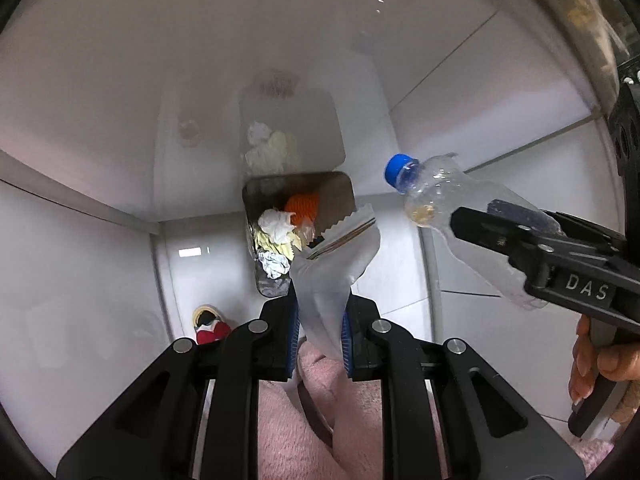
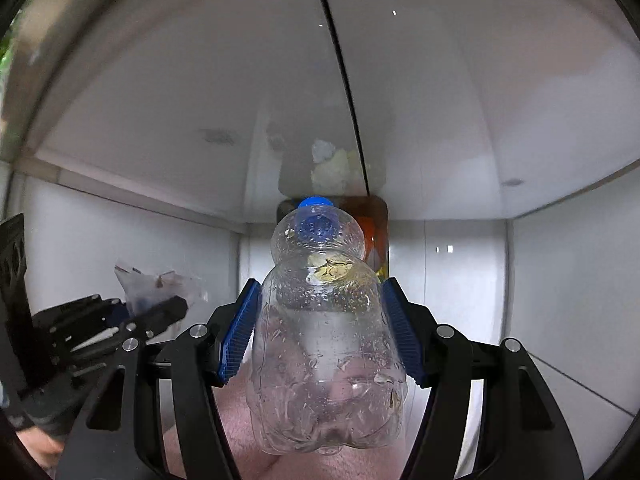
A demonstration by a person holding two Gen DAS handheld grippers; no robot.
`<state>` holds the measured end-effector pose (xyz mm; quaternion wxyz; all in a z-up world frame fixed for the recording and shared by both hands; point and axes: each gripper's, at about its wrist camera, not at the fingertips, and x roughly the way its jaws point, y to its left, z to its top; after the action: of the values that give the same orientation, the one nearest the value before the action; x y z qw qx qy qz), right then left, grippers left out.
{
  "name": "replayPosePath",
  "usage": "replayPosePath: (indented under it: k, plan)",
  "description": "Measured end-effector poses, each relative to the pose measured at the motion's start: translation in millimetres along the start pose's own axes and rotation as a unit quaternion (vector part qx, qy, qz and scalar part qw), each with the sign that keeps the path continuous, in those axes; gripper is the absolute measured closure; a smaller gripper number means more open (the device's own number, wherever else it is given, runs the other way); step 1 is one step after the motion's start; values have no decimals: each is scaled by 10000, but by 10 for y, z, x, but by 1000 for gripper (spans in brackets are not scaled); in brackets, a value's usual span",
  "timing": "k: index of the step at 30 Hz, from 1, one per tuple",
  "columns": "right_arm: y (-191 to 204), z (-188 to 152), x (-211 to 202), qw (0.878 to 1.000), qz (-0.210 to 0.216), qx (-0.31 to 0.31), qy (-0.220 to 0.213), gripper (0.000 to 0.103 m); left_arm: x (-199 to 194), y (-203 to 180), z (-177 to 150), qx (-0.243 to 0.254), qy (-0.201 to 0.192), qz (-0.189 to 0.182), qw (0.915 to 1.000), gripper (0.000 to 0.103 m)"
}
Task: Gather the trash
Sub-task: 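Carry the bottle and plastic bag down over the trash bin, then open both grippers to drop the bottle and bag into the bin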
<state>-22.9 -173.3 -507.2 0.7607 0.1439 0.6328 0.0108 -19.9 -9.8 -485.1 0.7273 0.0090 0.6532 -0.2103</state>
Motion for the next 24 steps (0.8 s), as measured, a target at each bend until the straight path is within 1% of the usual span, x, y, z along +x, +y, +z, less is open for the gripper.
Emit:
replayPosePath:
  k: [5,10,19,20,21,22,23,24]
  plan:
    - [-93,90,349,9993,48,304,218,39,278,47,42,151,26,71,9999,87]
    - [-172,186,547,9975,90,582,380,39,466,43,164,129,89,86,9998,87]
    - [-132,283,591,9970,65,619,456,39,494,12,278,-7,169,52,9998,82]
    - [-132,293,576,9971,64,626,434,39,491,19,284,-16,179,65,9998,79]
    - [-141,296,560,9970,78,644,418,38,495,12,287,-19,188,74,9998,73]
    - [-149,310,536,9969,93,677,387,37,502,11,296,-26,195,79,9998,69]
    - [-161,320,518,9969,92,699,359,34,501,7,305,-30,195,91,9998,63]
    - [-172,332,483,9968,93,731,312,32,484,0,315,-17,182,114,9998,60]
